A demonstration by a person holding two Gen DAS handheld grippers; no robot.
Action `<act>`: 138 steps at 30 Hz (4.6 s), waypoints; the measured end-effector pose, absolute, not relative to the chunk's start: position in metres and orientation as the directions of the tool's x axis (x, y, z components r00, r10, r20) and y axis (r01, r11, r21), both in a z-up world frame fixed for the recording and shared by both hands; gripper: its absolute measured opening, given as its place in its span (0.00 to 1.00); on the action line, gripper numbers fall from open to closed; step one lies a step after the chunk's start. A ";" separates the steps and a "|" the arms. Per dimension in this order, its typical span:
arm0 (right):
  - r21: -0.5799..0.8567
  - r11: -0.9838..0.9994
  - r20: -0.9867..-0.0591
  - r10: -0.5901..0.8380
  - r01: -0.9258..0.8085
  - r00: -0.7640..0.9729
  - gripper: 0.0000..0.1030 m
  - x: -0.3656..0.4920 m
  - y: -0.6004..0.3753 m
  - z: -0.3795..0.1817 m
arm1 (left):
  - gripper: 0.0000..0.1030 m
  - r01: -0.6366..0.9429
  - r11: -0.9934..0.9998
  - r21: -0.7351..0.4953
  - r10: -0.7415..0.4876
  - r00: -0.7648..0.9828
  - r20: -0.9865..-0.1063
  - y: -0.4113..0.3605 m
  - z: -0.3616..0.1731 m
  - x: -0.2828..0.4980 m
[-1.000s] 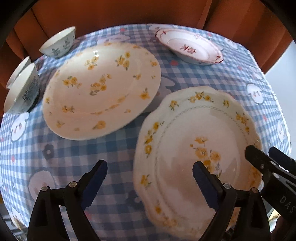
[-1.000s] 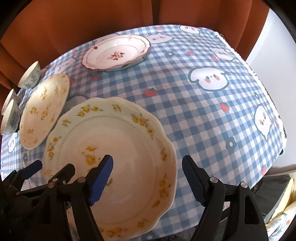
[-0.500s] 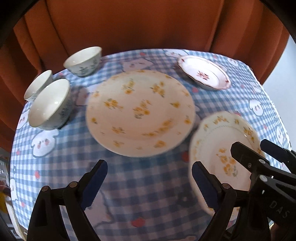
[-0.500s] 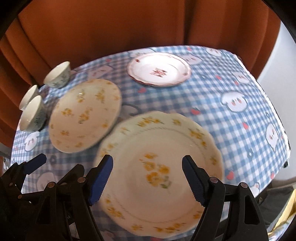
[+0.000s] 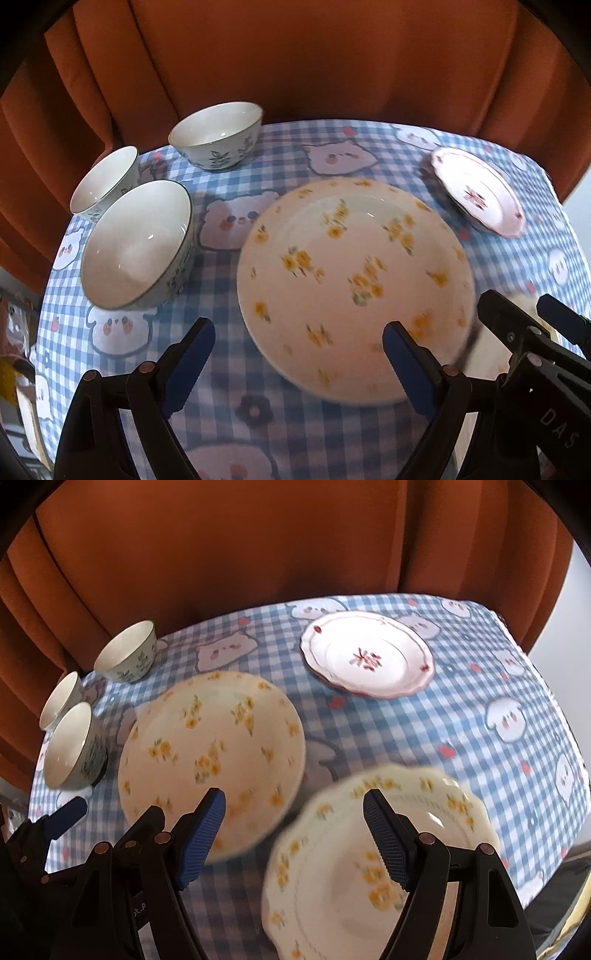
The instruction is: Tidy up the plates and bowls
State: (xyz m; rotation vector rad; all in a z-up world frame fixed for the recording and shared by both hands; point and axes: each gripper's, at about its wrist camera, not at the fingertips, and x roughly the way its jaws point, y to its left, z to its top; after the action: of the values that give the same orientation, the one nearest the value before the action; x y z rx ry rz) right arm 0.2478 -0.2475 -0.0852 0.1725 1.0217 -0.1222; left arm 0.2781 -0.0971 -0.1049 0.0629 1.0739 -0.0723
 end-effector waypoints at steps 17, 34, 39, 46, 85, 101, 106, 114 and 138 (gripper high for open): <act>0.069 0.990 -0.889 0.006 0.122 0.457 0.77 0.340 -0.243 -0.144 | 0.83 -0.037 0.999 -0.008 0.007 0.406 -0.914 -0.091 -0.159 0.337; 0.089 0.992 -0.905 0.043 0.090 0.424 0.71 0.348 -0.232 -0.153 | 0.76 -0.006 1.000 -0.017 -0.013 0.396 -0.918 -0.082 -0.156 0.328; 0.096 0.993 -0.911 0.059 0.072 0.408 0.71 0.334 -0.219 -0.151 | 0.76 0.000 1.000 -0.012 -0.011 0.387 -0.922 -0.069 -0.157 0.310; 0.112 0.993 -0.919 0.091 0.034 0.384 0.71 0.306 -0.195 -0.149 | 0.72 0.000 1.000 -0.011 -0.010 0.376 -0.926 -0.041 -0.156 0.279; 0.047 0.998 -0.927 0.034 0.027 0.373 0.62 0.250 -0.164 -0.113 | 0.68 0.062 0.997 -0.050 -0.071 0.392 -0.917 -0.013 -0.111 0.229; 0.061 0.996 -0.891 0.026 0.062 0.454 0.62 0.208 -0.207 -0.080 | 0.67 0.090 0.994 -0.058 -0.092 0.443 -0.892 -0.061 -0.090 0.193; 0.078 0.996 -0.892 0.050 0.043 0.450 0.62 0.201 -0.241 -0.080 | 0.67 0.064 0.997 -0.048 -0.072 0.441 -0.894 -0.096 -0.088 0.186; 0.088 0.996 -0.891 0.070 0.020 0.448 0.62 0.196 -0.294 -0.080 | 0.67 0.042 0.998 -0.055 -0.068 0.444 -0.894 -0.148 -0.088 0.181; 0.038 0.999 -0.909 0.027 0.017 0.416 0.62 0.174 -0.426 -0.111 | 0.68 0.022 0.994 -0.103 -0.103 0.409 -0.907 -0.272 -0.127 0.166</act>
State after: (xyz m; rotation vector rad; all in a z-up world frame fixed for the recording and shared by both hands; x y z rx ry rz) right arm 0.1744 -0.4262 -0.1115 0.0431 1.1414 0.0063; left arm 0.1659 -0.2723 -0.1266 -0.0794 1.1475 -0.0786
